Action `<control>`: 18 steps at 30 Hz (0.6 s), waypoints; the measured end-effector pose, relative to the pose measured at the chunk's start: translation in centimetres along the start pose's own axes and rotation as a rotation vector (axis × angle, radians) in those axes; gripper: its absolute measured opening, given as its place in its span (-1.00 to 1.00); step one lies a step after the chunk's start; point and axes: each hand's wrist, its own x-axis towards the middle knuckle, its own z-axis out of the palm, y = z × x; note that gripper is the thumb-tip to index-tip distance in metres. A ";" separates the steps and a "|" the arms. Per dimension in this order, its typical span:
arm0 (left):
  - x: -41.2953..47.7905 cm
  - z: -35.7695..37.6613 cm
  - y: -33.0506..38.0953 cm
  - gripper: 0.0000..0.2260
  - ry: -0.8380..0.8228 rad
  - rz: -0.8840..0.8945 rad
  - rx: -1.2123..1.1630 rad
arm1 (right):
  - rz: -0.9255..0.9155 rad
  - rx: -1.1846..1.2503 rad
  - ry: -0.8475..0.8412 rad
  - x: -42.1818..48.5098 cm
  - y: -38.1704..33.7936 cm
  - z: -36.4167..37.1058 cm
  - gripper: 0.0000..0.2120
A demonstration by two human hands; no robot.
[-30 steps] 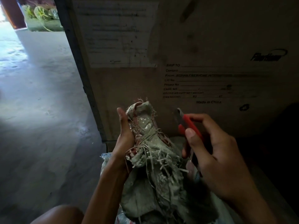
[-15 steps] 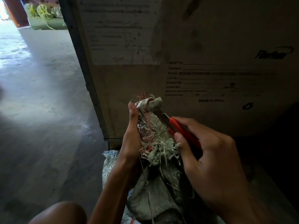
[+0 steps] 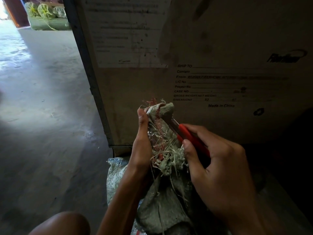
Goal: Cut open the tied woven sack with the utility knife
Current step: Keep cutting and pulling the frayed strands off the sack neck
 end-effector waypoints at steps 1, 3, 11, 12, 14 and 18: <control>0.0 0.0 0.0 -0.39 0.003 -0.002 0.006 | 0.003 -0.002 -0.006 0.0 0.0 0.0 -0.68; 0.0 0.0 0.0 -0.38 0.005 -0.006 0.009 | 0.006 -0.003 -0.015 0.0 0.0 -0.1 -0.68; -0.1 0.2 -0.1 -0.34 0.000 -0.015 0.048 | 0.016 0.010 -0.026 0.1 0.1 -0.2 -0.65; -0.1 0.2 -0.1 -0.33 0.004 -0.016 0.055 | 0.015 0.013 -0.033 0.1 0.1 -0.3 -0.64; -0.1 0.2 -0.1 -0.31 0.014 -0.007 0.078 | 0.010 0.012 -0.056 0.1 0.1 -0.5 -0.62; -0.2 0.4 0.2 -0.30 0.069 -0.004 0.151 | 0.022 0.010 -0.136 0.2 0.2 -1.3 -0.57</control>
